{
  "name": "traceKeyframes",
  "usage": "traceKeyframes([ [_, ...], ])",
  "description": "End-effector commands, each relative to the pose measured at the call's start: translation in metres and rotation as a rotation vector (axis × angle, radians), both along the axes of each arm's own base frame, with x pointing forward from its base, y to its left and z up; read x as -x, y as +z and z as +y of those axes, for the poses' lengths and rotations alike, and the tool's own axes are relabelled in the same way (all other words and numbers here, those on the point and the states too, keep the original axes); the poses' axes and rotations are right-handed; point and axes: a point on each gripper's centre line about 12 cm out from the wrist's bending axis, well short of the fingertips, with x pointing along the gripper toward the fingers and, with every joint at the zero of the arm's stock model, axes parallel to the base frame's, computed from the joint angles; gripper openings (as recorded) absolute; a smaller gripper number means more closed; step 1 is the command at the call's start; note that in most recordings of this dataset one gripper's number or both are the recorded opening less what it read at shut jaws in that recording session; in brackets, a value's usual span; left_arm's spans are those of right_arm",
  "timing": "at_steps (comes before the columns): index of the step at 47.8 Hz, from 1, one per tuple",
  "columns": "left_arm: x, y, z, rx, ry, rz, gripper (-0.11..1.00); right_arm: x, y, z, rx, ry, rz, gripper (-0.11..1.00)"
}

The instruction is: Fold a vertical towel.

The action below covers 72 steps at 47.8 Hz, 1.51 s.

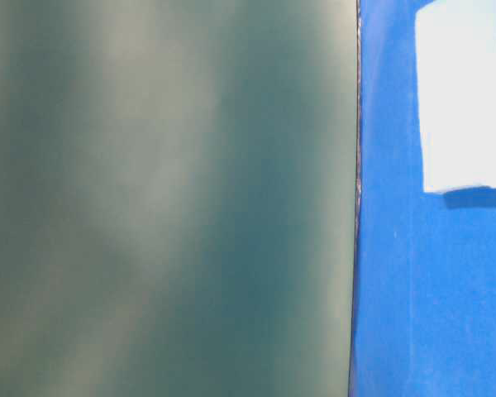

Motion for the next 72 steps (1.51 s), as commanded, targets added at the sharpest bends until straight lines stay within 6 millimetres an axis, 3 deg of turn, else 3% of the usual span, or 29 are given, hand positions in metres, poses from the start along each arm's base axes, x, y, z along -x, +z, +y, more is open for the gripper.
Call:
traceKeyframes([
  [1,0.014,-0.007,0.001,0.024,0.011,-0.033,0.61,0.001,-0.007,-0.002,-0.011,-0.014,-0.022,0.51],
  [14,0.034,-0.031,0.001,0.076,0.018,-0.002,0.61,-0.001,-0.020,-0.003,-0.022,-0.024,-0.029,0.51],
  [72,0.035,-0.031,0.000,0.071,0.015,0.009,0.61,-0.001,-0.022,-0.003,-0.017,-0.024,-0.019,0.51],
])
